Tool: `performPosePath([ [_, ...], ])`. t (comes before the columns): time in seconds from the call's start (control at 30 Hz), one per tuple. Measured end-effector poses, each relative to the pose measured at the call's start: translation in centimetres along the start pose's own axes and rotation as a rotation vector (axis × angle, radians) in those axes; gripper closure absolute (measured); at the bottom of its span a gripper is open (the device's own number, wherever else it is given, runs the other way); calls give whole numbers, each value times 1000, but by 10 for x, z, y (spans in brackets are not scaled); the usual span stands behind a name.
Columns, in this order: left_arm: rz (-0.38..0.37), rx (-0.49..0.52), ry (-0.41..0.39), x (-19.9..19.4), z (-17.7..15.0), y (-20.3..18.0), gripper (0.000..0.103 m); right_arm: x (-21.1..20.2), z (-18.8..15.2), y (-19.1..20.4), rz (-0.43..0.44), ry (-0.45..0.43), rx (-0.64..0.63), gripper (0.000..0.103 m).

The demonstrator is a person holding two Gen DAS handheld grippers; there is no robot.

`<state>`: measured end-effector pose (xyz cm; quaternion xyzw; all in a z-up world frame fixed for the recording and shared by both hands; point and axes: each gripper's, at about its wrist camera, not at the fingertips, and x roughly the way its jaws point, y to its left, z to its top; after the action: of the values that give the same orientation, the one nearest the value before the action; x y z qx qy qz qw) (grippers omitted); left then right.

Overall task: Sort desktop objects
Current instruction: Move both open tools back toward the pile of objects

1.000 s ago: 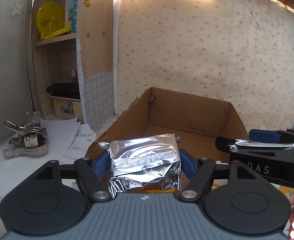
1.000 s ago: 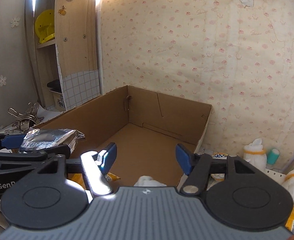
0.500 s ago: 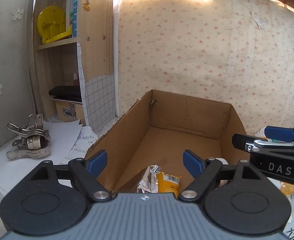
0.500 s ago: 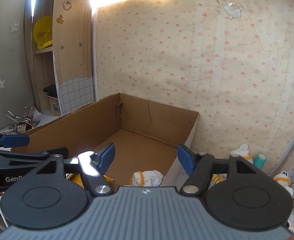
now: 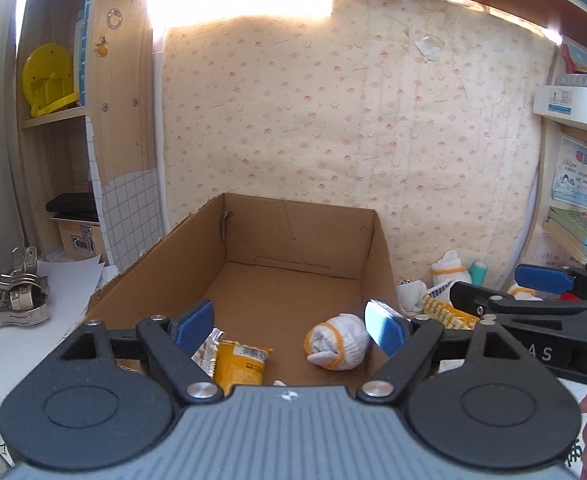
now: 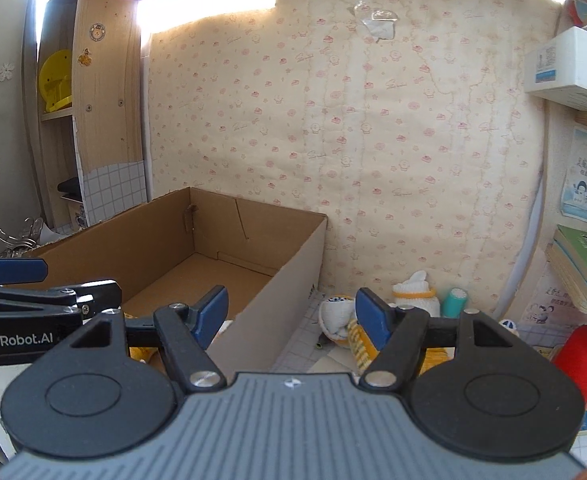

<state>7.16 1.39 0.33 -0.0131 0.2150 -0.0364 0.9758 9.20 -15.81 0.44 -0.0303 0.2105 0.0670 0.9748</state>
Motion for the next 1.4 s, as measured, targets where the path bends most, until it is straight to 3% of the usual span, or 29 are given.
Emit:
performPosePath([
  [0.3,-139,63,-18,-8,-21,-63,14,-25,-56,-84,-156,63,104,29],
  [0.47,-195,106,-9,-2,-37,-93,13,-31,-78,-111,-190,82,142,29],
  [0.77,-199,131,34,23,-52,-118,13,-24,-94,-128,-195,105,157,26],
  [1.4,-177,184,-22,52,-58,-151,9,-21,-99,-139,-215,102,171,25],
])
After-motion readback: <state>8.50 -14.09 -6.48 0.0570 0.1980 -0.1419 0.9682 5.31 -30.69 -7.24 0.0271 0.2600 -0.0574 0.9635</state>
